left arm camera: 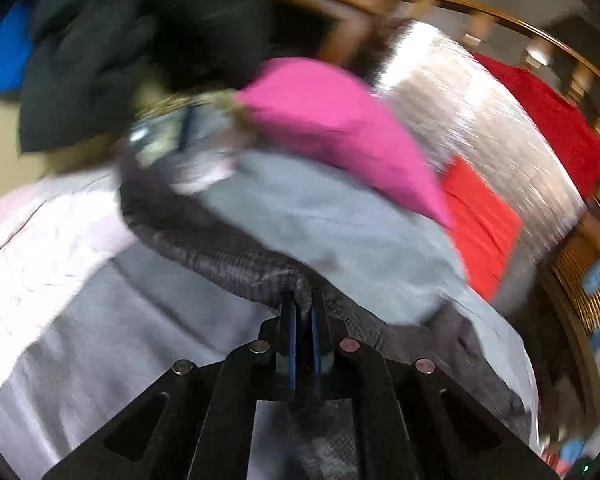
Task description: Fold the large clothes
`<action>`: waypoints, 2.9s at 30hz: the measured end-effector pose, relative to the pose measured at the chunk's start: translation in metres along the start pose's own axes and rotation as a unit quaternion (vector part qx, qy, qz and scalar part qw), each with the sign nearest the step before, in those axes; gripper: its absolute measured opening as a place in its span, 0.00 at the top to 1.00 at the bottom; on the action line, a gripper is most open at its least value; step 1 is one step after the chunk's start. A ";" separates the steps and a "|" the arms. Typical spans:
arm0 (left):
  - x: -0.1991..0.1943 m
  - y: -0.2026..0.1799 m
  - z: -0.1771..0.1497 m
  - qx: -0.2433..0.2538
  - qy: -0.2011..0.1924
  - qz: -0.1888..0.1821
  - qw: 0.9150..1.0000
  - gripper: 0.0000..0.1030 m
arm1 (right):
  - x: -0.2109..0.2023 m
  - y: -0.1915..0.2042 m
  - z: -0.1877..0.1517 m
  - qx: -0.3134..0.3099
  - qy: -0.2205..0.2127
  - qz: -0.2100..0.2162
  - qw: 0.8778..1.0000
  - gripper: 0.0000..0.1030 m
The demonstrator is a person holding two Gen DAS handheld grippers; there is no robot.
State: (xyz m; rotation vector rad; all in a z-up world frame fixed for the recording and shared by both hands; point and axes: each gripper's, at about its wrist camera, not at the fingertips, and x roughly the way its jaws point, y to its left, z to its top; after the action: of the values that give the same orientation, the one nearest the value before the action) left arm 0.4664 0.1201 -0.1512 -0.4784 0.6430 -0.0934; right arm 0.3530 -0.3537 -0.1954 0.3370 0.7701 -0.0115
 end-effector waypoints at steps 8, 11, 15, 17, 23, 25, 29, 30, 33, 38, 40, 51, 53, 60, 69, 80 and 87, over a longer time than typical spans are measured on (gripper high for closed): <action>0.001 -0.129 -0.135 0.162 0.092 -0.032 0.982 0.94 | -0.018 -0.026 0.003 0.051 -0.020 -0.002 0.998 0.27; 0.019 -0.133 -0.170 0.177 0.147 -0.009 0.973 0.90 | -0.022 -0.041 0.005 0.074 -0.019 -0.005 0.997 0.27; -0.006 -0.119 -0.151 0.142 0.174 -0.085 0.971 0.57 | -0.030 -0.059 0.009 0.109 -0.020 0.007 0.994 0.27; -0.034 -0.104 -0.134 0.102 0.164 -0.124 0.973 0.33 | -0.034 -0.066 0.010 0.121 -0.020 0.015 0.992 0.27; -0.084 -0.037 -0.072 -0.008 0.099 -0.111 0.989 0.09 | -0.041 -0.074 0.015 0.134 -0.024 0.022 0.990 0.25; -0.073 -0.013 -0.058 -0.050 0.096 -0.081 0.991 0.09 | -0.042 -0.076 0.016 0.135 -0.025 0.023 0.990 0.25; -0.019 0.039 -0.038 -0.177 0.126 -0.066 0.974 0.09 | -0.042 -0.079 0.016 0.136 -0.024 0.023 0.990 0.25; -0.007 0.046 -0.041 -0.198 0.136 -0.066 0.968 0.09 | -0.042 -0.080 0.016 0.136 -0.024 0.021 0.990 0.25; 0.026 0.053 -0.054 -0.241 0.173 -0.073 0.952 0.10 | -0.039 -0.083 0.017 0.139 -0.022 0.020 0.990 0.25; 0.041 0.050 -0.059 -0.258 0.157 -0.055 0.952 0.55 | -0.035 -0.081 0.019 0.133 -0.023 0.017 0.991 0.25; 0.043 0.043 -0.054 -0.238 0.147 -0.048 0.959 0.80 | -0.036 -0.080 0.020 0.128 -0.027 0.014 0.991 0.25; -0.031 -0.153 -0.017 0.074 0.076 -0.074 0.992 0.89 | -0.056 -0.106 0.025 0.171 -0.060 0.010 0.983 0.25; -0.040 -0.199 -0.031 0.131 0.081 -0.089 0.984 0.89 | -0.061 -0.112 0.024 0.183 -0.064 0.013 0.981 0.25; -0.038 -0.325 -0.131 0.285 0.143 -0.115 0.941 0.89 | -0.079 -0.143 0.025 0.236 -0.080 0.037 0.968 0.25; -0.011 -0.328 -0.231 0.343 0.254 -0.096 0.899 0.39 | -0.087 -0.175 0.025 0.288 -0.075 0.069 0.952 0.25; -0.099 -0.227 -0.163 0.311 0.094 -0.088 0.942 0.22 | -0.074 -0.145 0.027 0.252 -0.062 0.094 0.961 0.25; -0.073 -0.124 -0.124 0.188 0.055 0.085 0.977 0.22 | -0.059 -0.068 0.026 0.086 -0.048 0.081 0.992 0.35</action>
State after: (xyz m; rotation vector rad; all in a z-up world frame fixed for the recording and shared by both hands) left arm 0.3417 -0.0228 -0.1401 -0.0510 0.7527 -0.0771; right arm 0.3192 -0.4326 -0.1572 0.5576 0.6464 0.0592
